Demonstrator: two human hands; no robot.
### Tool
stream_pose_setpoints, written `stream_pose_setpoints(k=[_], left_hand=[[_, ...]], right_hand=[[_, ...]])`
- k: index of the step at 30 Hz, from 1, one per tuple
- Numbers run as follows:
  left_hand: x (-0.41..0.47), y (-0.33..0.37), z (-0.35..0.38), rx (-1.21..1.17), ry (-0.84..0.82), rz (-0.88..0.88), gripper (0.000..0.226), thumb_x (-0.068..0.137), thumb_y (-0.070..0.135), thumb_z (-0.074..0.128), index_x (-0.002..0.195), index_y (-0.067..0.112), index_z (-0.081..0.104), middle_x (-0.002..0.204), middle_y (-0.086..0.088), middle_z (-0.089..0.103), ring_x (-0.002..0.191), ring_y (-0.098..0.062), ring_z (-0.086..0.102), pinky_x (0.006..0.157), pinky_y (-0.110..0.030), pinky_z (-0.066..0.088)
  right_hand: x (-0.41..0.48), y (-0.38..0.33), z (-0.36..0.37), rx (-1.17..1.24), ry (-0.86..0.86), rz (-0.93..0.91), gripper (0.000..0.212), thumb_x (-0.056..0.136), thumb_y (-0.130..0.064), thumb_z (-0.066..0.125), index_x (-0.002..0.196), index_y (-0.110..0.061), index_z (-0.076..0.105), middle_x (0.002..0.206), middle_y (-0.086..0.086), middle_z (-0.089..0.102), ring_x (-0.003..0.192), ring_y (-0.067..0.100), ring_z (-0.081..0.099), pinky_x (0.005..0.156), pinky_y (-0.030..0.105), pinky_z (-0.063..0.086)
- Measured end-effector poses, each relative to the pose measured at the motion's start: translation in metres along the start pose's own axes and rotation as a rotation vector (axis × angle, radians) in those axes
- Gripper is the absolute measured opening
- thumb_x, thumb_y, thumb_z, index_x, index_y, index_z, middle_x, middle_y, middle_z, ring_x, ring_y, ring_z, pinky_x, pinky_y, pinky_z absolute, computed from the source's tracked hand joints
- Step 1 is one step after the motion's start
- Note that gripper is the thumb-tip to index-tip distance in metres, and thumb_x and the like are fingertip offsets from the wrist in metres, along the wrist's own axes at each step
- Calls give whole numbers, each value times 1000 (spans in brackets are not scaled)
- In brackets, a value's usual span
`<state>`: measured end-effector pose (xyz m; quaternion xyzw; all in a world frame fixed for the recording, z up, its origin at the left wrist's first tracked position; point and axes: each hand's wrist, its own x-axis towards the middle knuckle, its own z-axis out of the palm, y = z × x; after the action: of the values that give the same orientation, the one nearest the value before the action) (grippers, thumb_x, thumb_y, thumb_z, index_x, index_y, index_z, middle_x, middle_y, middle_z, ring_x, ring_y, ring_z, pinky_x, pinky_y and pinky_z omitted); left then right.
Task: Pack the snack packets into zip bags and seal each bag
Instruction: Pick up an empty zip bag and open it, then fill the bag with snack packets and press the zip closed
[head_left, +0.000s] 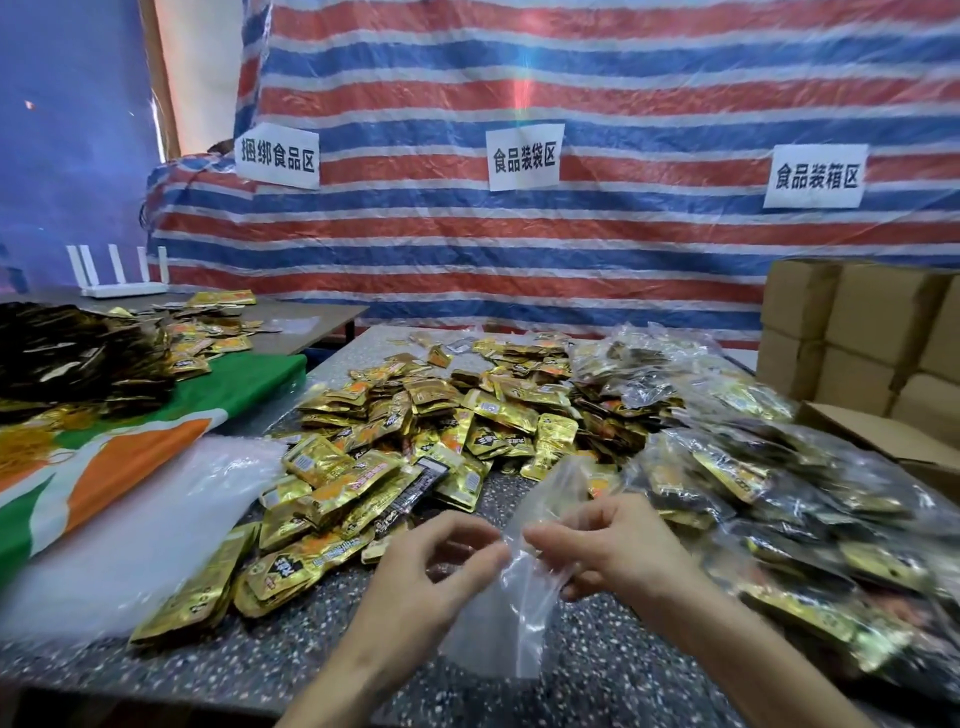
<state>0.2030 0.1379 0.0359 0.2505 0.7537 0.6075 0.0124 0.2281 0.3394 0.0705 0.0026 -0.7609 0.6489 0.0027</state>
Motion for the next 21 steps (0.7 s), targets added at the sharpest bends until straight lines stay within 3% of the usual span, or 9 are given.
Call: stream_pose_setpoints(k=[2, 4, 6, 10, 13, 17, 19, 20, 21], left_hand=[[-4, 8, 5, 5, -62, -7, 36, 69, 55, 80, 97, 32, 73, 97, 7, 75, 84, -10, 71, 75, -21, 56], [-4, 14, 7, -14, -36, -45, 25, 75, 31, 85, 96, 21, 74, 93, -1, 76, 82, -19, 73, 73, -27, 59], [-2, 17, 4, -46, 13, -108, 10, 83, 8, 76, 92, 12, 75, 89, -7, 76, 81, -23, 74, 69, -34, 62], [0, 17, -9, -70, 122, -230, 18, 88, 0, 65, 82, 11, 78, 80, -5, 75, 68, -10, 70, 56, -21, 54], [2, 14, -16, -84, 216, -258, 18, 88, 1, 67, 84, 15, 78, 77, 1, 74, 73, -14, 71, 60, -32, 59], [7, 15, -26, -335, 194, -351, 23, 83, -2, 72, 104, 2, 62, 83, -13, 76, 70, -22, 72, 59, -29, 58], [12, 16, -32, -477, 187, -415, 27, 82, 1, 70, 107, 0, 59, 85, -16, 76, 69, -23, 71, 61, -32, 59], [15, 16, -35, -527, 192, -431, 25, 84, 2, 68, 107, 0, 59, 86, -16, 76, 68, -23, 70, 63, -34, 57], [17, 16, -37, -544, 195, -437, 20, 88, 3, 65, 107, 1, 60, 87, -16, 77, 69, -22, 69, 65, -36, 55]], right_hand=[[-3, 0, 11, -82, 16, -44, 35, 68, -41, 85, 60, -9, 74, 59, 11, 69, 46, 15, 59, 46, 21, 46], [-4, -1, 19, -111, 15, -51, 43, 66, -50, 86, 58, -10, 71, 57, 9, 66, 44, 14, 55, 44, 21, 43], [-4, -5, 21, -76, -32, 2, 42, 66, -52, 85, 60, -13, 70, 62, 7, 67, 48, 14, 55, 46, 21, 44], [0, -8, 16, -8, -109, 126, 26, 79, -26, 84, 74, -8, 67, 68, 7, 62, 57, 18, 60, 49, 25, 48], [7, -5, 17, -157, -9, 174, 19, 86, -15, 74, 73, -5, 65, 60, 4, 63, 54, 18, 63, 49, 25, 50], [17, -3, 22, -375, 177, 139, 18, 88, -11, 60, 71, -4, 61, 50, 0, 59, 42, 13, 57, 44, 24, 44], [22, -4, 22, -604, 237, 104, 8, 85, -13, 58, 77, -12, 56, 63, -2, 59, 50, 11, 57, 49, 27, 43], [23, -3, 23, -739, 245, 91, 11, 82, -13, 60, 93, -14, 55, 81, -1, 62, 65, 11, 60, 56, 29, 46], [25, 0, 24, -850, 228, 67, 42, 79, -11, 63, 118, -18, 49, 107, 3, 60, 89, 14, 60, 70, 32, 50]])
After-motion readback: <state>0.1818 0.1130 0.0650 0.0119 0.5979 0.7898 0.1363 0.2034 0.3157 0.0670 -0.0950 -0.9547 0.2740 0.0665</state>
